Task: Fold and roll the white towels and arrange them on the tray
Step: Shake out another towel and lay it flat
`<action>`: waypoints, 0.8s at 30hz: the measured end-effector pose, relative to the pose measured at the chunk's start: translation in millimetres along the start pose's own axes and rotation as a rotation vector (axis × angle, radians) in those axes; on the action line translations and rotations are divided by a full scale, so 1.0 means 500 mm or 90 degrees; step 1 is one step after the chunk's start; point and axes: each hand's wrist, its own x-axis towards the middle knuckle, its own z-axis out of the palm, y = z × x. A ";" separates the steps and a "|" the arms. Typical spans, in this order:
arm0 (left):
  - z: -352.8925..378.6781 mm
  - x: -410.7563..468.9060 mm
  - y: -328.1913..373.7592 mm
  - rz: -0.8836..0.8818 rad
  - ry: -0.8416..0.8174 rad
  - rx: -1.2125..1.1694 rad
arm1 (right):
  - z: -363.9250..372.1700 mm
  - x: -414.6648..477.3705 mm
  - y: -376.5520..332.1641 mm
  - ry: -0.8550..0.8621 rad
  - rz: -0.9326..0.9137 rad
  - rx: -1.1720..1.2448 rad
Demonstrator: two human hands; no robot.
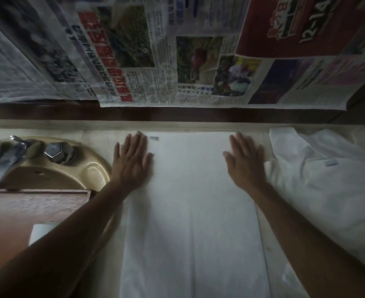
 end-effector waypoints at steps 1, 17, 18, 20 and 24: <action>-0.010 -0.009 -0.001 -0.001 0.012 0.015 | -0.009 -0.006 0.005 0.009 0.027 0.020; 0.026 -0.295 0.126 0.041 0.078 -0.066 | -0.035 -0.269 -0.023 0.152 0.013 0.123; 0.034 -0.327 0.162 0.064 0.081 -0.087 | -0.034 -0.303 -0.068 0.148 0.002 0.145; 0.058 -0.391 0.228 0.101 0.054 -0.125 | -0.024 -0.393 -0.156 0.085 -0.076 0.168; 0.060 -0.457 0.176 0.121 0.055 -0.092 | -0.020 -0.465 -0.096 0.047 -0.166 0.132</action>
